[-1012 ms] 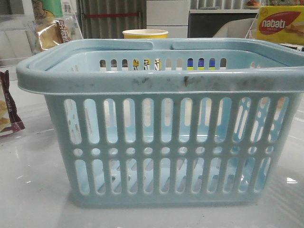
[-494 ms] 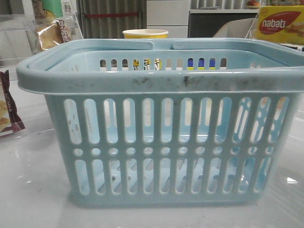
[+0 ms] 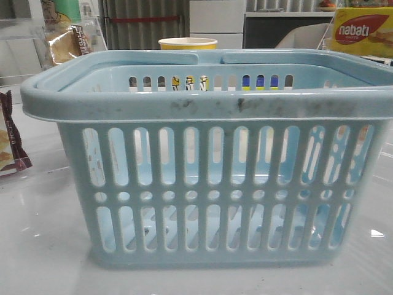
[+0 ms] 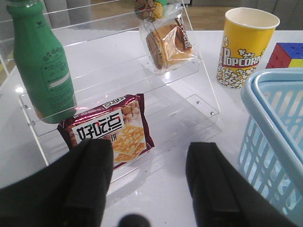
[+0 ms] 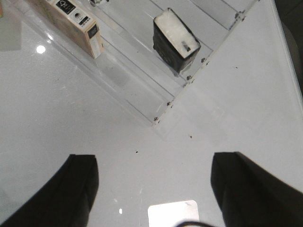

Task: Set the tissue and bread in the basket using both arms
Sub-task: 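Grasp the small white tissue pack on the stand with the right gripper, then lift the tissue pack and carry it over the basket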

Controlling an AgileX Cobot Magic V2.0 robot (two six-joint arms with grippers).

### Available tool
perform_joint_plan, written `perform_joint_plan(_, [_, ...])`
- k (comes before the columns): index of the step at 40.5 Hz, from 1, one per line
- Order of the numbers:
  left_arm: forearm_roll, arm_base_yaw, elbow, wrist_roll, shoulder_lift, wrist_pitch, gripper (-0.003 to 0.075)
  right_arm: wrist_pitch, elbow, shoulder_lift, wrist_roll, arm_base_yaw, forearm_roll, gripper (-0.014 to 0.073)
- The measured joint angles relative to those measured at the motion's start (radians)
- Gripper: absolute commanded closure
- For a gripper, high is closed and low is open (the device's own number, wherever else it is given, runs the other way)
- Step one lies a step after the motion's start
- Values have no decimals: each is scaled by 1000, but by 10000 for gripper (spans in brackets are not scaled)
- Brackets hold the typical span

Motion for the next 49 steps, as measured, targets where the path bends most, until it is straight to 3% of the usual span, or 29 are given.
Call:
perform_joint_plan(19, [0, 0, 0, 0, 0, 0, 393, -12, -186, 314, -96, -18, -50, -1])
perform_joint_plan(49, [0, 0, 0, 0, 0, 0, 393, -102, -219, 420, -102, -18, -42, 0])
